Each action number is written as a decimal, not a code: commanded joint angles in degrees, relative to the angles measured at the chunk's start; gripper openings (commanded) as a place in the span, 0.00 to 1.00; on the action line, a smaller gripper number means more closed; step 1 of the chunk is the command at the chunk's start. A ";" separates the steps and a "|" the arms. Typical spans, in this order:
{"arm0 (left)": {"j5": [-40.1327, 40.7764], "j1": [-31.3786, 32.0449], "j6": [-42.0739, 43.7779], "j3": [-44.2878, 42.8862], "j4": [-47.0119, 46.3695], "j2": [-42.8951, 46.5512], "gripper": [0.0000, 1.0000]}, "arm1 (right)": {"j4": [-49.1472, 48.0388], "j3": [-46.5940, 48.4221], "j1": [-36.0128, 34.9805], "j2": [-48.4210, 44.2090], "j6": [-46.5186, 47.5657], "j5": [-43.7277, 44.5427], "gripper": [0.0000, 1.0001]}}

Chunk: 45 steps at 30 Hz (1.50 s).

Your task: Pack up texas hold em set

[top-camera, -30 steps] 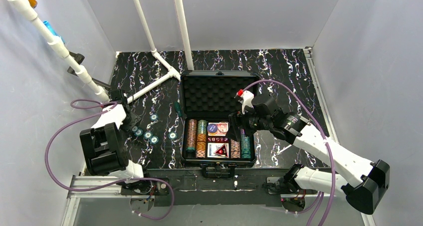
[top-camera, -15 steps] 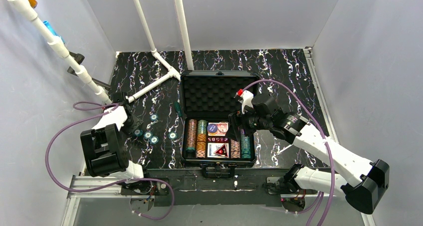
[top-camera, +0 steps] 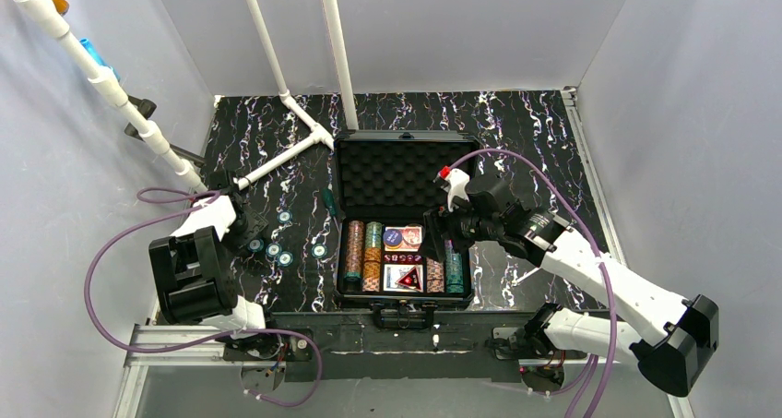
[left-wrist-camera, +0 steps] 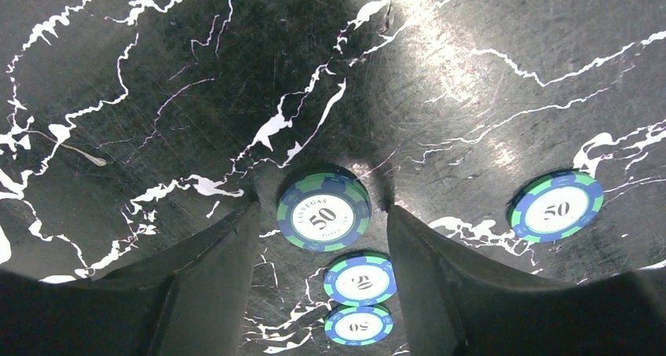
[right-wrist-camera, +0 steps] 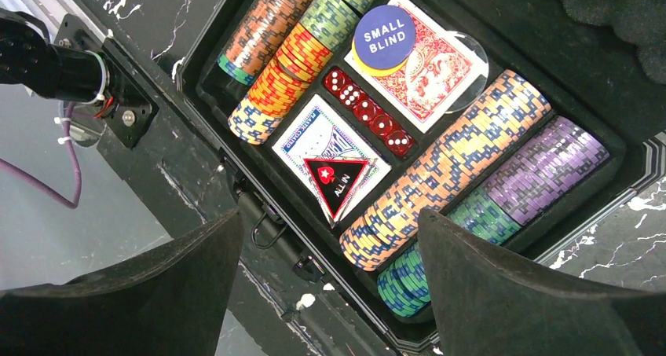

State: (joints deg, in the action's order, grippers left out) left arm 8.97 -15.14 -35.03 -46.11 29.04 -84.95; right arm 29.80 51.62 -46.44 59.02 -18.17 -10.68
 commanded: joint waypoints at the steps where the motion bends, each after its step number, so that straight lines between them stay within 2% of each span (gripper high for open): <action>1: -0.16 0.37 -0.13 -0.13 1.35 -0.17 0.61 | -1.86 0.12 0.53 -0.53 0.51 -0.57 0.88; 4: -0.27 0.52 -0.46 -0.31 1.48 -1.11 0.61 | -1.87 0.17 0.64 -0.70 0.59 -0.57 0.88; 14: 1.04 1.80 0.26 -2.18 2.69 -5.99 0.51 | -1.80 0.22 0.90 -0.88 0.74 -0.38 0.88; 17: 2.35 2.95 0.44 -3.39 3.92 -7.71 0.44 | -1.77 0.17 1.00 -0.92 0.69 -0.37 0.88; 22: 3.45 4.21 -0.18 -4.35 5.59 -9.32 0.40 | -1.73 0.10 1.08 -1.22 0.54 -0.37 0.88; 38: 1.28 6.35 -3.13 -1.40 5.96 -2.20 0.23 | -2.51 -0.12 1.26 -1.26 -0.61 -1.91 0.88; 42: 1.08 6.35 -2.96 -1.44 6.15 -1.44 0.24 | -2.64 -0.13 1.26 -1.38 -0.92 -2.18 0.88; 45: 1.88 6.32 -2.88 -1.42 6.50 -1.58 0.35 | -2.65 -0.21 1.25 -1.59 -1.01 -2.18 0.88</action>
State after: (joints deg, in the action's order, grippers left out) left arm 10.97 -9.13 -37.71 -48.85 31.83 -87.80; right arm 29.74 51.62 -45.39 58.85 -18.85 -11.93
